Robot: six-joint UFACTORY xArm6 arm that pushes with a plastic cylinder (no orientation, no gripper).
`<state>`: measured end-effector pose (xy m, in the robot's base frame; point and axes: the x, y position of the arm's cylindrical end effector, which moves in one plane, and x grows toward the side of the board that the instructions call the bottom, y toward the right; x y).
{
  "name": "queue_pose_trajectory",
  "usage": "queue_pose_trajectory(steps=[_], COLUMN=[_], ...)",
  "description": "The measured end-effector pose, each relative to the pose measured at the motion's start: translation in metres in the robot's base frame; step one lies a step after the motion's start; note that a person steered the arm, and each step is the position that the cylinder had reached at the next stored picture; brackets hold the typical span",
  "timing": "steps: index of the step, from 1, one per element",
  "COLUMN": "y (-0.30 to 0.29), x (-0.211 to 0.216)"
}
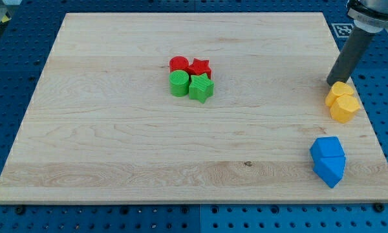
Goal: Place the yellow blocks towards the top right side of the blue blocks
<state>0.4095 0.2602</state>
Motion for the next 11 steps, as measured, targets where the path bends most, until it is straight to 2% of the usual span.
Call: queue_pose_trajectory(steps=[3, 5, 6, 8, 11], y=[0.009, -0.007, -0.033, -0.016, 0.007], x=[0.041, 0.015, 0.019, 0.026, 0.068])
